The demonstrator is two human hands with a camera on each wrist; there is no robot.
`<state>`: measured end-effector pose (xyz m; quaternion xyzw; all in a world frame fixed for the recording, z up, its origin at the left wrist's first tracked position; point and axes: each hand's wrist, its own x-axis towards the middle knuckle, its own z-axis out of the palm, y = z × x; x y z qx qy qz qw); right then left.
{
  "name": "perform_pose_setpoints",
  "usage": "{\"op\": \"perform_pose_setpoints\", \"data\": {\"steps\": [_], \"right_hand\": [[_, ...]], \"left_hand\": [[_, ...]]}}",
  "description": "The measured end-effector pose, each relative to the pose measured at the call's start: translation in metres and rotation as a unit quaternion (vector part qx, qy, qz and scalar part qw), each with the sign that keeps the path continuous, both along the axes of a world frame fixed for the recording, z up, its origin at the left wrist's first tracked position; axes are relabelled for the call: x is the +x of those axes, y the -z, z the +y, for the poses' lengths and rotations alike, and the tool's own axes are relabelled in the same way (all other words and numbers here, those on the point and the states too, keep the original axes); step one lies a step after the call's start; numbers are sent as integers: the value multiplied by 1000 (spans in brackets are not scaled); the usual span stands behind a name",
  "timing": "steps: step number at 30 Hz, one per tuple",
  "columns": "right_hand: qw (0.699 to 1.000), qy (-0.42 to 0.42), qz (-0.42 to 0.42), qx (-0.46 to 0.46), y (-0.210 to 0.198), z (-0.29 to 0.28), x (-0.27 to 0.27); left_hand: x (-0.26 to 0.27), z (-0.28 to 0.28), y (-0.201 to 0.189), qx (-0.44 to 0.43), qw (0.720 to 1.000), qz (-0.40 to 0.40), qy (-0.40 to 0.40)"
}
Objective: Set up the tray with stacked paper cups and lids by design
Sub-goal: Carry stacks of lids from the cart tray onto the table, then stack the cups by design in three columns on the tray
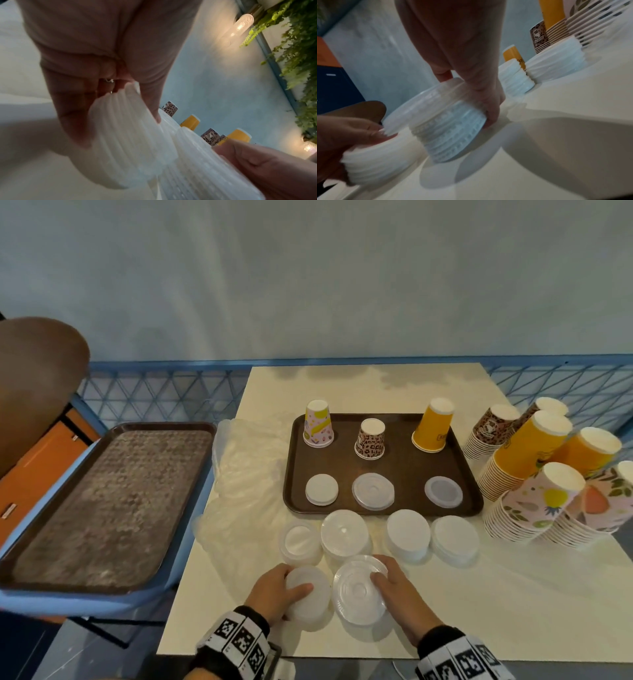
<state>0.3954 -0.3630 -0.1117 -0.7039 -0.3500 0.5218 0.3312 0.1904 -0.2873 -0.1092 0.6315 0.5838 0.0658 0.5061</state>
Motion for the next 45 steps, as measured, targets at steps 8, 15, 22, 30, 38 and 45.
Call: {"op": "perform_pose_setpoints", "data": {"steps": [8, 15, 22, 30, 38, 45], "right_hand": [[997, 39, -72, 14, 17, 12, -18], [989, 76, -121, 25, 16, 12, -29], [984, 118, -127, 41, 9, 10, -28], [980, 106, -164, 33, -13, -2, -27], [936, 196, -245, 158, -56, -24, 14], [856, 370, -254, 258, -70, -38, 100]], "left_hand": [[0, 15, 6, 88, 991, 96, 41], [-3, 20, 5, 135, 977, 147, 76], [-9, 27, -6, 187, 967, 131, 116], [2, 39, -35, 252, 958, 69, 118], [63, 50, -112, 339, 925, -64, 158], [180, 18, -147, 222, 931, -125, 263]]}}
